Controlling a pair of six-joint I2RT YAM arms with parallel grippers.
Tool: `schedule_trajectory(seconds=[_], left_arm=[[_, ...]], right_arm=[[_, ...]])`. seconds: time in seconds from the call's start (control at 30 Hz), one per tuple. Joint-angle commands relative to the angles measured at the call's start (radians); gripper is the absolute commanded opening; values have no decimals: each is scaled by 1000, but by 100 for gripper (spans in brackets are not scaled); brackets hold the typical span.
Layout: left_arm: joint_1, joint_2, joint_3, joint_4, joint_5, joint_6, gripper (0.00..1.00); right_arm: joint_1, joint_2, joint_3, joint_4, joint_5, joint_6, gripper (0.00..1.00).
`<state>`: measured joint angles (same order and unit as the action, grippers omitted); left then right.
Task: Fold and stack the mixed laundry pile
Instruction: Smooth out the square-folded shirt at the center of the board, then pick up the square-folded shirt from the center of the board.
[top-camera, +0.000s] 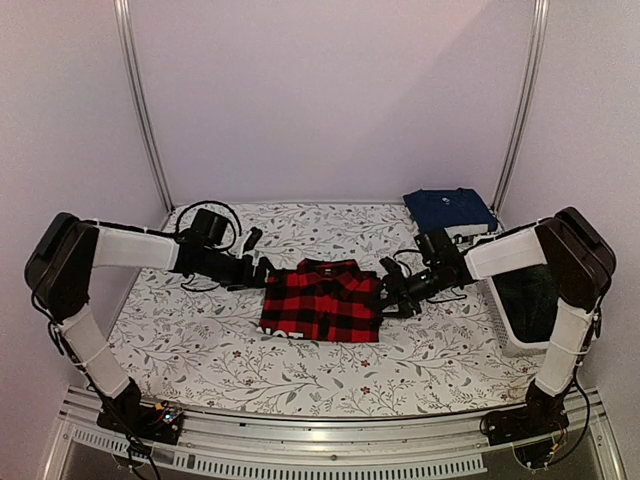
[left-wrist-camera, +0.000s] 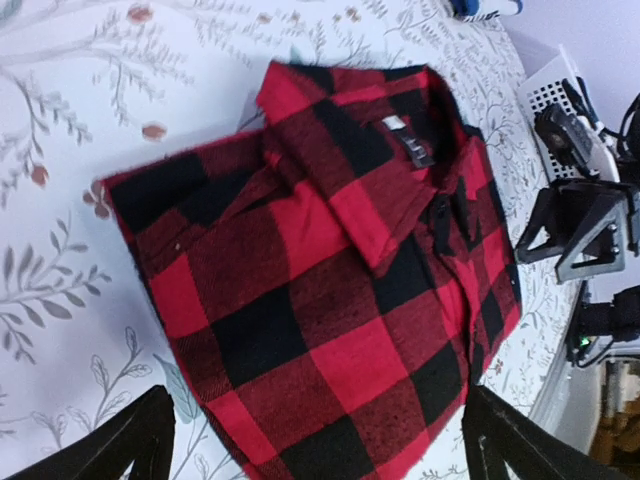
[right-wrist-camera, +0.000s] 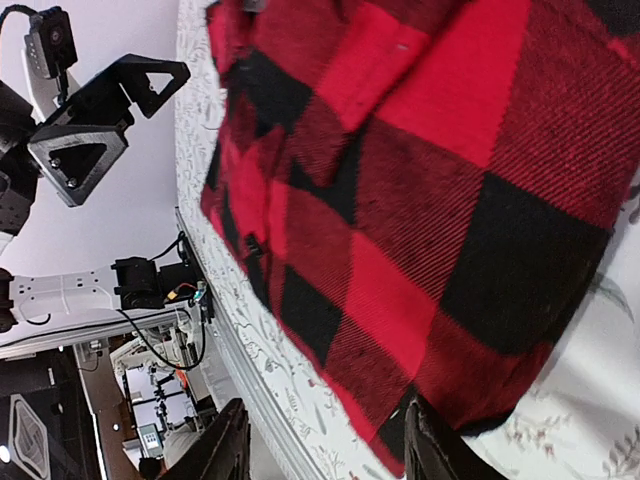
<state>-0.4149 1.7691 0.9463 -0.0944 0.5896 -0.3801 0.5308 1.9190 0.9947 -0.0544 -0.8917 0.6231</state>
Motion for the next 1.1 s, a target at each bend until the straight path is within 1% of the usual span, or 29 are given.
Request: schedule_trajectory(seconds=[0.0,0.1,0.17,0.33,0.47,0.57,0.7,0.83,0.97,1.0,1.07], left_arm=[[-120,-191,23,-33,-267,184,100],[-226,-215,52,-28,-305,272,100],[-304,-198,79,-16,-347,315,100],[-538,-63,164,-33,-496,479,100],[-665,55,211,-30,-574,576,99],[-733,126,240,-15,-587,646,93],[-771,221,294,15,-678,695,80],[-771,292,345,37,-722,715,67],[-771,341,361,66,-782,739,52],[-770,355,366,67,-804,744,47],[-763,388,392,59,-866,737,30]], right_arm=[[-44,-243,-48,-49,57,-18,52],[-101,-353,-113,-61,95,28,56],[-138,-423,-156,-62,120,61,58],[-202,-530,-222,-69,139,111,63],[-220,-560,-270,-71,132,134,66],[-220,-579,-320,-41,120,160,67],[-220,-584,-365,-5,102,189,68],[-220,-593,-404,29,88,212,68],[-221,-604,-426,39,90,224,68],[-221,-604,-429,38,94,224,68],[-219,-599,-434,42,100,227,68]])
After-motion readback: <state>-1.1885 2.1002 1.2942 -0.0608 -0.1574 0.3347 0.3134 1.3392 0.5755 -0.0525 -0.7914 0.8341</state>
